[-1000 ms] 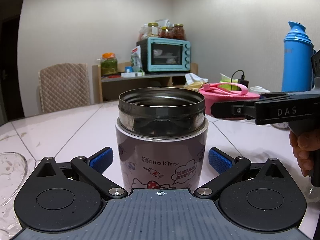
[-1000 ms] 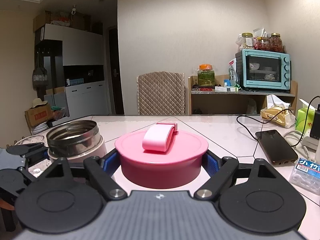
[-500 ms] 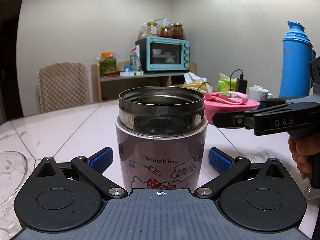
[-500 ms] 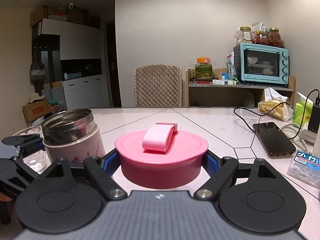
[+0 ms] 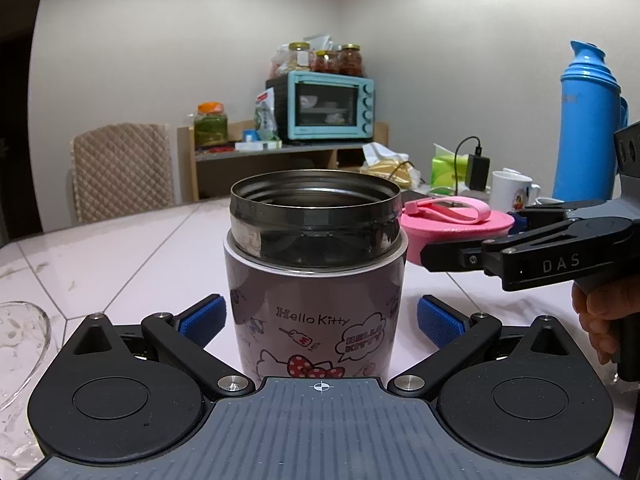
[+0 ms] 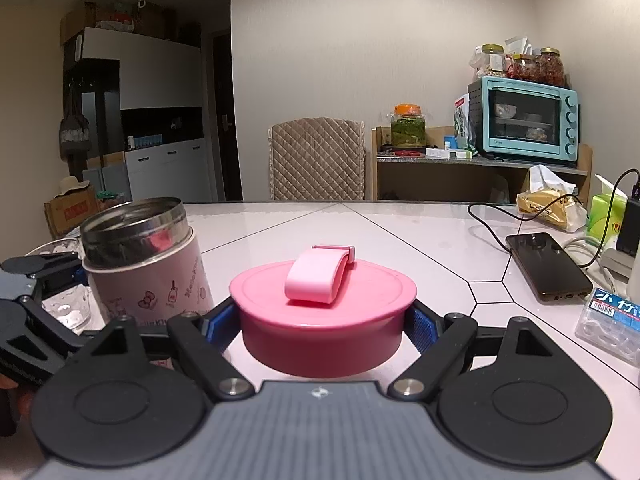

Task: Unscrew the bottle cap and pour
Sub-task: 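Lower the pink cap onto the table with the right gripper while left holds the jar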

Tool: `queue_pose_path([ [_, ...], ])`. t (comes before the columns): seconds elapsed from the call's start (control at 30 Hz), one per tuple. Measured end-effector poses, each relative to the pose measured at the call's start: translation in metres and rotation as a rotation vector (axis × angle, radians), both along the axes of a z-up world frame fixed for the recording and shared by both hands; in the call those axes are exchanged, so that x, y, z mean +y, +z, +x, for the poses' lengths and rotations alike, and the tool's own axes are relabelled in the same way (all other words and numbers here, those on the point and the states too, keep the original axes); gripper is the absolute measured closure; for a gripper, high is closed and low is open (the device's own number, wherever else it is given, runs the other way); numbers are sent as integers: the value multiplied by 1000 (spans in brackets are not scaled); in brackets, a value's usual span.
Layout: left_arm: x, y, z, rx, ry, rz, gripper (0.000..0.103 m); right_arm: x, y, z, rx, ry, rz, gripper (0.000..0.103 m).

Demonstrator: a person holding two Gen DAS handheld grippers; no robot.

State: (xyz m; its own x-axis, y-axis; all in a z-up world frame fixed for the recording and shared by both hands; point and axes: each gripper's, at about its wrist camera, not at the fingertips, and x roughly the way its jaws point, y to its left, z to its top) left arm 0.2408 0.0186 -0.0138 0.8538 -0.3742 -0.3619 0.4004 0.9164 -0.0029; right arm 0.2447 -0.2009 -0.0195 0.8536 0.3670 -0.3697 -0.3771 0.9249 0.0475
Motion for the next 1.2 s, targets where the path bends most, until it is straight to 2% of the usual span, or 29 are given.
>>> queue_pose_path([
  [0.67, 2, -3, -3, 5, -11, -1, 0, -3, -12, 4, 55, -17, -31, 18],
  [1.2, 1, -2, -3, 6, -16, 1, 0, -2, -19, 17, 134, -22, -50, 18],
])
